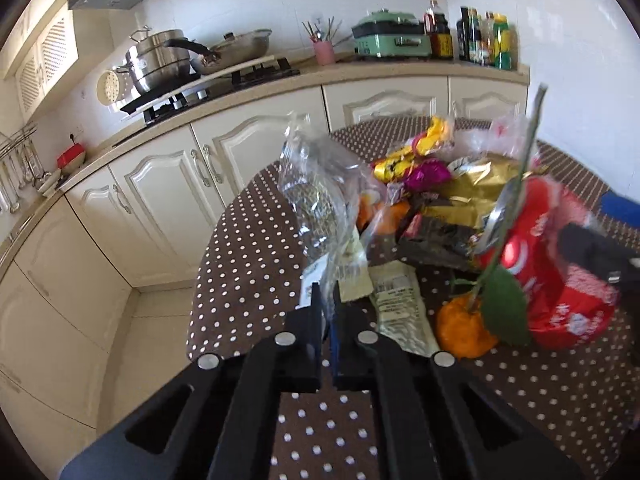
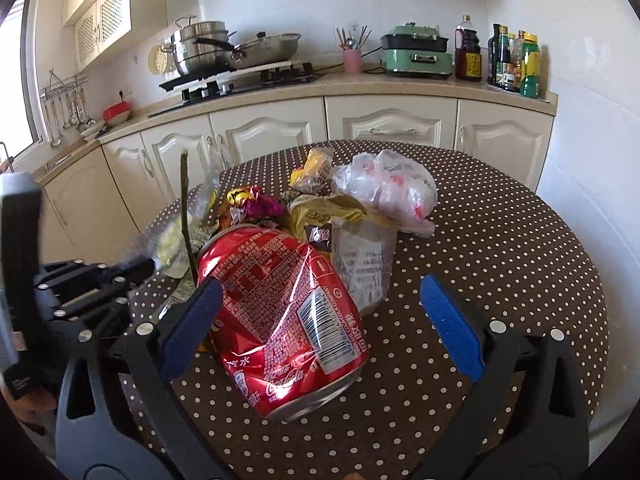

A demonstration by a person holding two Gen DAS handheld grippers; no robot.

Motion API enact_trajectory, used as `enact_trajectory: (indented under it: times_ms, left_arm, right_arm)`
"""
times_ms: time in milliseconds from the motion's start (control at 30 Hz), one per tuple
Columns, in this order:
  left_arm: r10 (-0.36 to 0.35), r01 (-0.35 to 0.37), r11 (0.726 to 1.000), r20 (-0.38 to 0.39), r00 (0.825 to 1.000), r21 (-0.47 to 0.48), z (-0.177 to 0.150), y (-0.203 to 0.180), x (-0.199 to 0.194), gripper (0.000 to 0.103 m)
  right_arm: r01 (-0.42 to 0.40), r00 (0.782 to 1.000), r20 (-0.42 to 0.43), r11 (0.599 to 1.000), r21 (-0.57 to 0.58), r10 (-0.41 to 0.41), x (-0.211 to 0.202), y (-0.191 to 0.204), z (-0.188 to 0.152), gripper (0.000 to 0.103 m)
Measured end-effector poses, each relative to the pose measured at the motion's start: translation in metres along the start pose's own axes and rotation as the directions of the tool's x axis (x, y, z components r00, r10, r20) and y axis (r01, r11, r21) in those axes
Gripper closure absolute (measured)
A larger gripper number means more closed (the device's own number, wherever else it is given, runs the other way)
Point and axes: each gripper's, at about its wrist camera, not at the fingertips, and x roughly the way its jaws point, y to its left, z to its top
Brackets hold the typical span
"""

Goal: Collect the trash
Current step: 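Move both tools toward the table, right tool toward the red can, then grasp the clear plastic bag with the left tool while the right tool grasps the red can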

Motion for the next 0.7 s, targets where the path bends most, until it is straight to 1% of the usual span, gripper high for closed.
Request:
enact_trajectory:
  times_ms: [67, 133, 233, 267, 300, 333, 367, 400, 433, 467, 600, 700]
  left_arm:
    - [-0.033, 0.035, 0.999, 0.037, 0.999, -0.038, -0.004, 0.002, -0.018, 0.101]
    - [-0.060, 0.064, 0.996, 0.061, 0.996, -0.067, -0.009, 0.003, -0.032, 0.101]
    - [-0.125, 0.134, 0.985, 0.092, 0.988, -0.108, -0.018, 0.004, -0.055, 0.101]
    - [-0.137, 0.148, 0.982, 0.099, 0.986, -0.113, -0.021, 0.003, -0.059, 0.101]
    - [-0.152, 0.164, 0.979, 0.105, 0.983, -0.120, -0.024, 0.003, -0.064, 0.101]
    - [-0.162, 0.175, 0.977, 0.107, 0.981, -0.125, -0.027, 0.002, -0.068, 0.101]
    - [-0.173, 0.186, 0.973, 0.107, 0.979, -0.134, -0.031, 0.001, -0.072, 0.101]
    - [-0.180, 0.195, 0.970, 0.111, 0.977, -0.144, -0.034, 0.001, -0.075, 0.101]
    - [-0.189, 0.205, 0.967, 0.114, 0.975, -0.151, -0.037, 0.000, -0.079, 0.101]
    - [-0.203, 0.220, 0.963, 0.120, 0.972, -0.157, -0.041, -0.001, -0.083, 0.101]
    - [-0.215, 0.237, 0.957, 0.135, 0.967, -0.169, -0.051, -0.005, -0.095, 0.101]
    - [-0.221, 0.243, 0.953, 0.134, 0.966, -0.180, -0.056, -0.006, -0.101, 0.101]
  right_arm:
    - [-0.007, 1.000, -0.017, 1.000, 0.002, 0.007, 0.003, -0.003, -0.001, 0.006]
    - [-0.033, 0.999, -0.040, 0.999, 0.018, 0.034, 0.006, -0.008, -0.001, 0.006]
    - [-0.050, 0.997, -0.055, 0.999, 0.018, 0.051, 0.007, -0.011, -0.001, 0.006]
    - [-0.055, 0.997, -0.060, 0.998, 0.019, 0.056, 0.007, -0.012, -0.002, 0.008]
    - [-0.073, 0.995, -0.070, 0.997, 0.018, 0.074, 0.007, -0.012, -0.002, 0.013]
    - [-0.085, 0.993, -0.080, 0.996, 0.020, 0.086, 0.007, -0.012, -0.003, 0.019]
    - [-0.090, 0.992, -0.090, 0.996, 0.020, 0.091, 0.008, -0.011, -0.003, 0.029]
    - [-0.099, 0.990, -0.097, 0.995, 0.014, 0.100, 0.007, -0.010, -0.004, 0.041]
    - [-0.111, 0.988, -0.103, 0.994, 0.009, 0.111, 0.006, -0.008, -0.005, 0.047]
    - [-0.116, 0.987, -0.107, 0.993, 0.008, 0.117, 0.006, -0.007, -0.006, 0.058]
    - [-0.112, 0.989, -0.102, 0.994, -0.009, 0.110, 0.001, -0.004, -0.009, 0.061]
    - [-0.106, 0.992, -0.078, 0.994, -0.038, 0.103, -0.008, 0.001, -0.012, 0.064]
